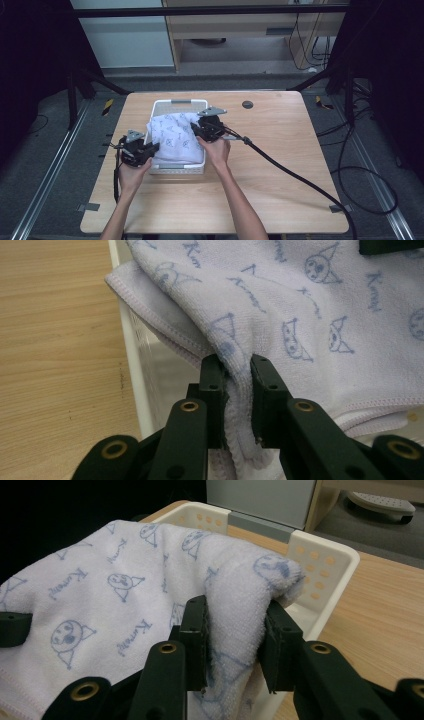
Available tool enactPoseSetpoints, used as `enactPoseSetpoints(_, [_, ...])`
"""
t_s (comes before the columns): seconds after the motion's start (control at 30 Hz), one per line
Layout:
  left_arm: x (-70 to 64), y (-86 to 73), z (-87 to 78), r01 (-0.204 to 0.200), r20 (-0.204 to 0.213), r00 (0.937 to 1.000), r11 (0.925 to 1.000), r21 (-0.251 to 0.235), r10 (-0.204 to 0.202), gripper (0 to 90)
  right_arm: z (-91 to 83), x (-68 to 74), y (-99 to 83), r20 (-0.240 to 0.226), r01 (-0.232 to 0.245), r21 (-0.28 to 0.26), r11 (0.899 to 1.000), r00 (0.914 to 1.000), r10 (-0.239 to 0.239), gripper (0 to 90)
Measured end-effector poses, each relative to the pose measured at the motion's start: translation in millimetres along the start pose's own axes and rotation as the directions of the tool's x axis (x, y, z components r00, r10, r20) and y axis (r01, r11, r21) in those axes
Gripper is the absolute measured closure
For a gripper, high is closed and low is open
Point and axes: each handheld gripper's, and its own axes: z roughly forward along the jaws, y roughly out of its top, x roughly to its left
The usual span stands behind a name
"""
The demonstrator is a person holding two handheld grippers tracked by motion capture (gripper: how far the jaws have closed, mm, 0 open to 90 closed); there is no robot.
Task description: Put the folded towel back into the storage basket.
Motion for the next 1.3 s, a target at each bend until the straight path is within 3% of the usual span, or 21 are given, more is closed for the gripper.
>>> enactPoseSetpoints(0.77, [-1.3,-3.4,10.0,-0.013,-0.029,0.9995,0.9987,0.05,0.015,73.4,11.5,-2.3,-10.8,0.025,0.03,0.064,0.997,0.9992,-0.032,63.0])
enactPoseSetpoints(0.9, [-0.9,-2.1,7.3,-0.012,-0.041,0.9991,0.9993,0.036,0.013,69.8,12.1,-3.2,-11.1,0.03,0.039,0.077,0.996,0.9987,-0.041,57.7])
enactPoseSetpoints(1.3, [-4.7,8.0,-14.3,-0.007,-0.013,0.9999,0.9986,-0.053,0.006,60.8,-8.9,-1.6,2.0,0.031,0.088,0.018,0.996,0.9956,-0.089,43.3])
